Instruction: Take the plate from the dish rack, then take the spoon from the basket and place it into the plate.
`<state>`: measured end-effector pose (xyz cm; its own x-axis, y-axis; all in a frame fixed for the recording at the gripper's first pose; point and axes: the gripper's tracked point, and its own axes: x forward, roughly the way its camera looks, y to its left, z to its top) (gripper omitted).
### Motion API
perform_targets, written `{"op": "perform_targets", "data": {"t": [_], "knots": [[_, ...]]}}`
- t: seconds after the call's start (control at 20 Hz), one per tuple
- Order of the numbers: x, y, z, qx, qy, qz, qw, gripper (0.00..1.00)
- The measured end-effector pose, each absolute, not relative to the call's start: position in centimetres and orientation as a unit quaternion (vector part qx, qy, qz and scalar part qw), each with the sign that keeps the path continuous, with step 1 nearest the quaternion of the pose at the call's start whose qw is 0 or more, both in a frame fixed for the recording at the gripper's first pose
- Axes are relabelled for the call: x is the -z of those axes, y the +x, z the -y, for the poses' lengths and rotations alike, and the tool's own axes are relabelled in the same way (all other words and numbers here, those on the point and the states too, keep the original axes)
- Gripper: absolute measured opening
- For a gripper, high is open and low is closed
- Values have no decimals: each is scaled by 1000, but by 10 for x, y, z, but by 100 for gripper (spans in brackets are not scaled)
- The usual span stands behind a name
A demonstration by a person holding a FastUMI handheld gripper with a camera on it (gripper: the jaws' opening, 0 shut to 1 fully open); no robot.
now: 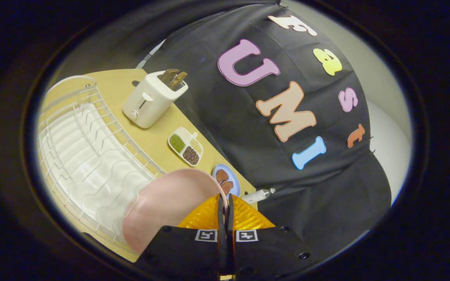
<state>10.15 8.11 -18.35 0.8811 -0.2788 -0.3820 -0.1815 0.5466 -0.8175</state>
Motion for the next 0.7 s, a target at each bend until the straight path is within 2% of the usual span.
{"op": "perform_targets", "data": {"t": [0.35, 0.7], "knots": [[159, 112, -83, 29, -489, -220, 844, 3], [135, 93, -52, 42, -444, -220, 867, 3]]}}
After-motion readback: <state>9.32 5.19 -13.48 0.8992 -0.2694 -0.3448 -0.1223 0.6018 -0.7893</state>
